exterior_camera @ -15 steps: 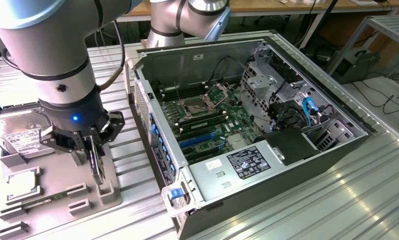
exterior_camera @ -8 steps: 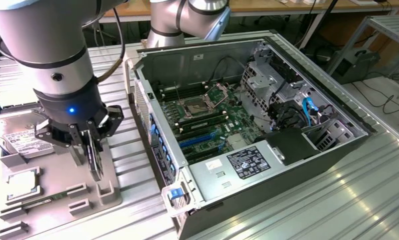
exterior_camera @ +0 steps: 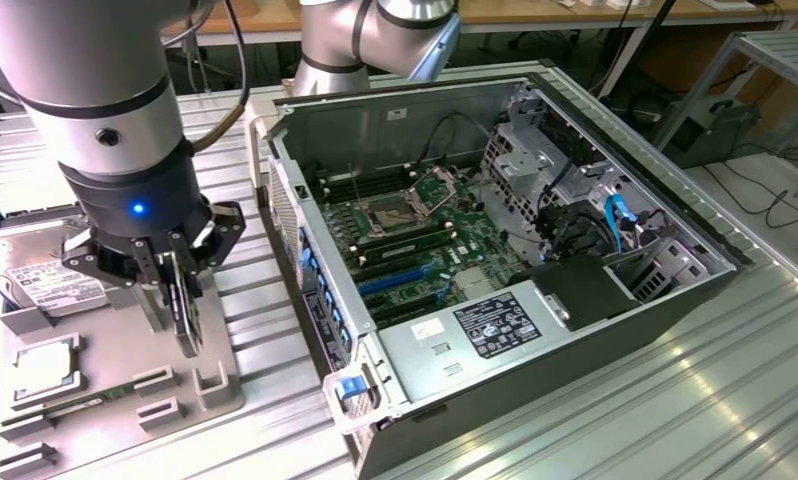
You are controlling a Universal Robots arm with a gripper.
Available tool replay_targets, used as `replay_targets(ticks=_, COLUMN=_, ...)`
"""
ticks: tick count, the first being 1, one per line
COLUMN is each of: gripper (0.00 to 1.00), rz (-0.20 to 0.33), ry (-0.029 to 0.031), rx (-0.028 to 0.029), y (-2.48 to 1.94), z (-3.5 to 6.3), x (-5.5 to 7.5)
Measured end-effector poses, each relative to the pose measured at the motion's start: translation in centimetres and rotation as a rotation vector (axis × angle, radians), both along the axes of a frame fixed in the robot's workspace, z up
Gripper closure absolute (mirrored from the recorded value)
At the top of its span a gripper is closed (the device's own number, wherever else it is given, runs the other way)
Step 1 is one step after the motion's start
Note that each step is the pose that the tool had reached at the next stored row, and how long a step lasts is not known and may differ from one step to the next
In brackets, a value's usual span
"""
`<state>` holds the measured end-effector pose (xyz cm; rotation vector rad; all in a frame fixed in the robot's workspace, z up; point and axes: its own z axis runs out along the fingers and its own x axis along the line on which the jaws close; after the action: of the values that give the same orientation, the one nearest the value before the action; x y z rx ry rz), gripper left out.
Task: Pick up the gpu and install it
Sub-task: 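Pick up the gpu and move the gpu toward the slot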
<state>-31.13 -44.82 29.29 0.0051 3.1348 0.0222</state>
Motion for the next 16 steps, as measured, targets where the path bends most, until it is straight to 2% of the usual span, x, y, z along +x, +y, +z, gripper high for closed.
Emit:
replay_targets(ticks=12, gripper=0.72, rz=0.000, ry=0.0172, rx=-0.0001, y=0.00, z=1.81, x=0.0)
replay_targets(ticks=16, gripper=0.72, rz=0.000, ry=0.0248, rx=0.0000, y=0.00, z=2.45, x=0.1)
